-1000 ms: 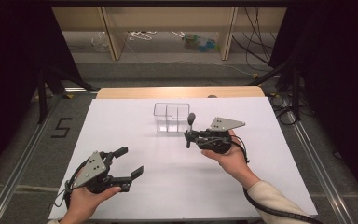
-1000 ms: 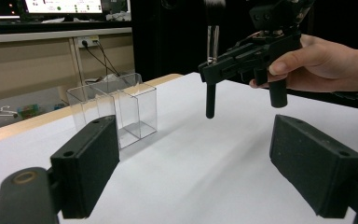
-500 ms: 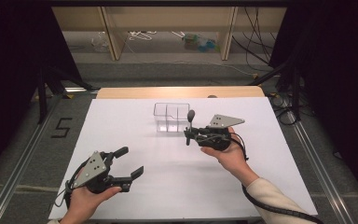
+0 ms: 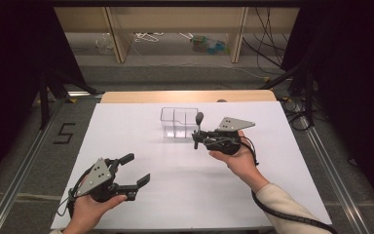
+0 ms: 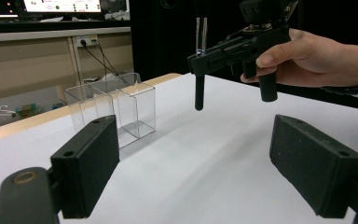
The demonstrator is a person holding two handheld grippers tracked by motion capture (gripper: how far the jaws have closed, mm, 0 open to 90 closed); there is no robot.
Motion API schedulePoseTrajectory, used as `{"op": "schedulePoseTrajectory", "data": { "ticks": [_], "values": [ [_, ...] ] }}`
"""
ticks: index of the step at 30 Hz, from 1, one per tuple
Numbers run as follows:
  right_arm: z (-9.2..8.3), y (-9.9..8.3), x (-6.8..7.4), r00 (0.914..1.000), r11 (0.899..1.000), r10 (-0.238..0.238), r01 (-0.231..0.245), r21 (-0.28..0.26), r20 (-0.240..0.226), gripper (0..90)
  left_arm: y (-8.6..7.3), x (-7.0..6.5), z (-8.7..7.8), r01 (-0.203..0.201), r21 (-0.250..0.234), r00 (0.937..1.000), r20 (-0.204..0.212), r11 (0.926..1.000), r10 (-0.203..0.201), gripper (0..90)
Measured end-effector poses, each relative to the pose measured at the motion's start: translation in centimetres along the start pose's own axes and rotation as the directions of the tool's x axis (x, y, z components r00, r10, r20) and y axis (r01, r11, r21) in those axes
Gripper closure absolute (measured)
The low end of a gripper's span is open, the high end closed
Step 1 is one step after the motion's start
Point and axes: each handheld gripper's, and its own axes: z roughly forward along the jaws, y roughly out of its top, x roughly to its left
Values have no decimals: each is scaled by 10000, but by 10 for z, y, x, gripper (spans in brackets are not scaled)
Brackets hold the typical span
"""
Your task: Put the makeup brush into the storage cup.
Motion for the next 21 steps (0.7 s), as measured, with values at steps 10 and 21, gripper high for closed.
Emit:
{"op": "schedulePoseTrajectory", "data": {
  "ticks": [10, 21],
  "values": [
    [0, 3, -3, 9998, 9998, 191, -191, -31, -27, 794, 0, 0, 0, 0, 8, 10000, -2, 10000, 0, 156],
    [2, 4, -5, 9998, 9999, 164, -164, -14, 86, 794, 0, 0, 0, -7, -1, 10000, 3, 10000, 7, 157]
  ]
}}
